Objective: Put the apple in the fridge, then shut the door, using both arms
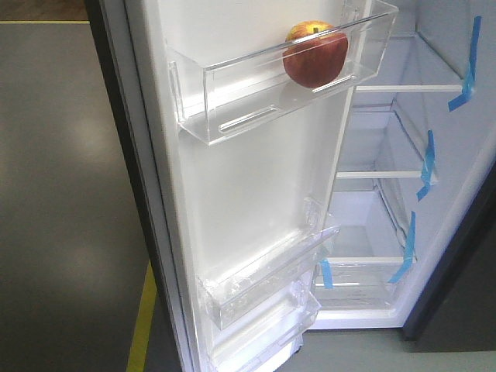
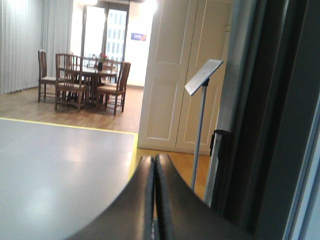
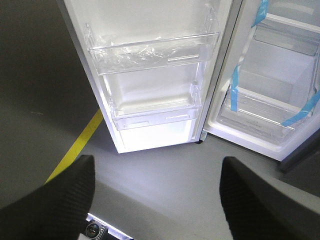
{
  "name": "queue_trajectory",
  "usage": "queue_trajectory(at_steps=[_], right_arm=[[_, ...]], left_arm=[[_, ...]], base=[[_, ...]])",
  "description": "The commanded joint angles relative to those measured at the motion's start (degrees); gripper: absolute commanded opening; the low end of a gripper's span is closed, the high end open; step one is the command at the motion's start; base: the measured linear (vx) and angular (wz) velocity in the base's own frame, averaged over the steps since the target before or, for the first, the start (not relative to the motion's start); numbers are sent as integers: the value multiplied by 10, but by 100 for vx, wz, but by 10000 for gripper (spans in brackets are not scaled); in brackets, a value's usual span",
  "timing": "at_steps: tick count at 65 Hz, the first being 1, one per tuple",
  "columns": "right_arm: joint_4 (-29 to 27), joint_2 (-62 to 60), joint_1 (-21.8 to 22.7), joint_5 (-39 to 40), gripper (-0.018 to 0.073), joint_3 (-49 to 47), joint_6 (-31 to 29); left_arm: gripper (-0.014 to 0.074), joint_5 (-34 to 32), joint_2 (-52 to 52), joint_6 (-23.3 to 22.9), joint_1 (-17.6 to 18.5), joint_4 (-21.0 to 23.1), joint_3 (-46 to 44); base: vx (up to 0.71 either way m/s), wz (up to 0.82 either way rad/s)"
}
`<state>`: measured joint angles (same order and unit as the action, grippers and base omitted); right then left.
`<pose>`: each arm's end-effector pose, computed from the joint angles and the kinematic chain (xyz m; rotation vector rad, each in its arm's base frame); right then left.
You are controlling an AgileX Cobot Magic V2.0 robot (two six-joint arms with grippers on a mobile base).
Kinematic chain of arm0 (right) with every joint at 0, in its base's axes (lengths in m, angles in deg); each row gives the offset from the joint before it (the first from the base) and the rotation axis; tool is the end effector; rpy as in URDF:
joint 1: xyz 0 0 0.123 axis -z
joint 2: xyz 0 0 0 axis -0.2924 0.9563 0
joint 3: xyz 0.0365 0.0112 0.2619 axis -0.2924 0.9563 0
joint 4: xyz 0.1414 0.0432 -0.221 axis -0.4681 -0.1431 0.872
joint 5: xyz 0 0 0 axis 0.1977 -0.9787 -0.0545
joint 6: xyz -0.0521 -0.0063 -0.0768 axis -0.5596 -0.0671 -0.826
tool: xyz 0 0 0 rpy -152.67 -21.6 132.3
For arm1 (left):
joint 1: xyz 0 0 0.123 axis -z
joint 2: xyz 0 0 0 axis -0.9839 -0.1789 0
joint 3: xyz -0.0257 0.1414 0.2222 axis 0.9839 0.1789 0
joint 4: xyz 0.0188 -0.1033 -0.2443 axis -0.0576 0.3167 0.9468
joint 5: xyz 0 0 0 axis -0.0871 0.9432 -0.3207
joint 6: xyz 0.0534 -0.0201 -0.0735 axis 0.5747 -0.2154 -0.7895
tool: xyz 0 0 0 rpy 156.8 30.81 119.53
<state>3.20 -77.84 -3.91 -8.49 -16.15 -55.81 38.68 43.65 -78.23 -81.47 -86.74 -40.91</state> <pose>0.0308 0.0170 0.3205 -0.4381 2.2112 0.2555 0.0882 0.0030 0.2765 -0.1747 1.4469 -0.1403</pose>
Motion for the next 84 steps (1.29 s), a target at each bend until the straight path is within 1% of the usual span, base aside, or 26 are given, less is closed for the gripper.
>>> queue_trajectory(at_steps=[1,7,10,19,35,38,42,50,59,64,84], right_arm=[[-1,8,2,33,497,-12,0],[-1,8,2,33,497,-12,0],[-1,8,2,32,497,-12,0],[-1,8,2,30,497,-12,0],[-1,8,2,30,497,-12,0],[-1,8,2,30,497,-12,0],[-1,8,2,30,497,-12,0],[-1,8,2,30,497,-12,0],[-1,8,2,30,497,-12,0],[-1,8,2,30,497,-12,0],[-1,8,2,30,497,-12,0]], left_arm=[[-6,1,-59,-5,0,4,-71],[-6,44,-109,-3,0,4,-132],[-6,63,-141,12,0,4,-161],[-6,126,-227,77,0,4,-250],[-6,254,-388,118,0,6,-399],[-6,275,-415,126,0,15,-423],[-6,295,-454,148,0,40,-451],[-6,307,-534,221,0,105,-498],[-6,309,-607,266,0,150,-539],[-6,306,-648,281,0,155,-563],[-6,304,-780,291,1,155,-669]], base=[[0,0],[0,0],[0,0],[0,0],[0,0],[0,0],[0,0],[0,0],[0,0],[0,0],[0,0]])
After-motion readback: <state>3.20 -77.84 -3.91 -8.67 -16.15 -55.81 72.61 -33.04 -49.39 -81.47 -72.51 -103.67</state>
